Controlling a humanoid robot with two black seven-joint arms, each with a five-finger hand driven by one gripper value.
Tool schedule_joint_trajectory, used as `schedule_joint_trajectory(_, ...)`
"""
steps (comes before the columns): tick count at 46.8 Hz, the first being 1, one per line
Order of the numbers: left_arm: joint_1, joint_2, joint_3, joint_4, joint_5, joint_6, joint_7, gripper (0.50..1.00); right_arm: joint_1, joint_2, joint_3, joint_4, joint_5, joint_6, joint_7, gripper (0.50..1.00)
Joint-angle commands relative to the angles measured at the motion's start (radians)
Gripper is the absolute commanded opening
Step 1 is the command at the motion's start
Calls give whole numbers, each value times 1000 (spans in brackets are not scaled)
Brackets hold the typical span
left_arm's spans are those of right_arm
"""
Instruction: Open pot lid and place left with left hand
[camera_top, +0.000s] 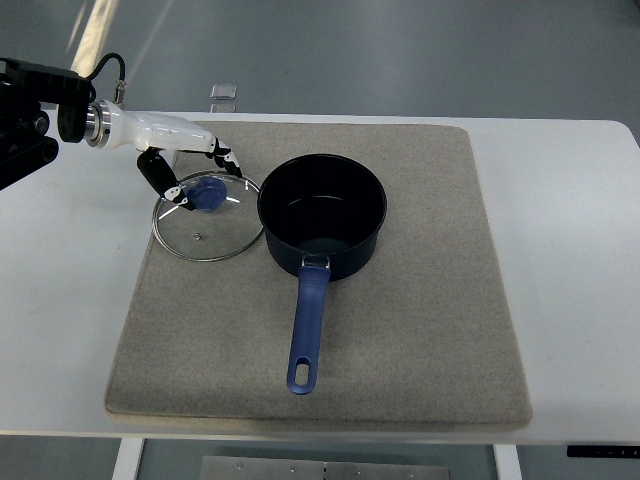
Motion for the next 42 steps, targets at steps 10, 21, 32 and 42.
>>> schedule_joint_trajectory(10,8,-2,-104,19,-210,6,0,842,0,0,0,0,0,0,0,915)
schedule_joint_trajectory(21,81,-46,-183,89,-579,161,0,849,0,0,0,0,0,0,0,915)
schedule_joint_trajectory(32,124,-126,-200,161,-882,264,0,851,0,0,0,0,0,0,0,915)
schedule_joint_trajectory(42,147,-233,-290,331,-1193,258,0,861,0,0,0,0,-1,0,0,915)
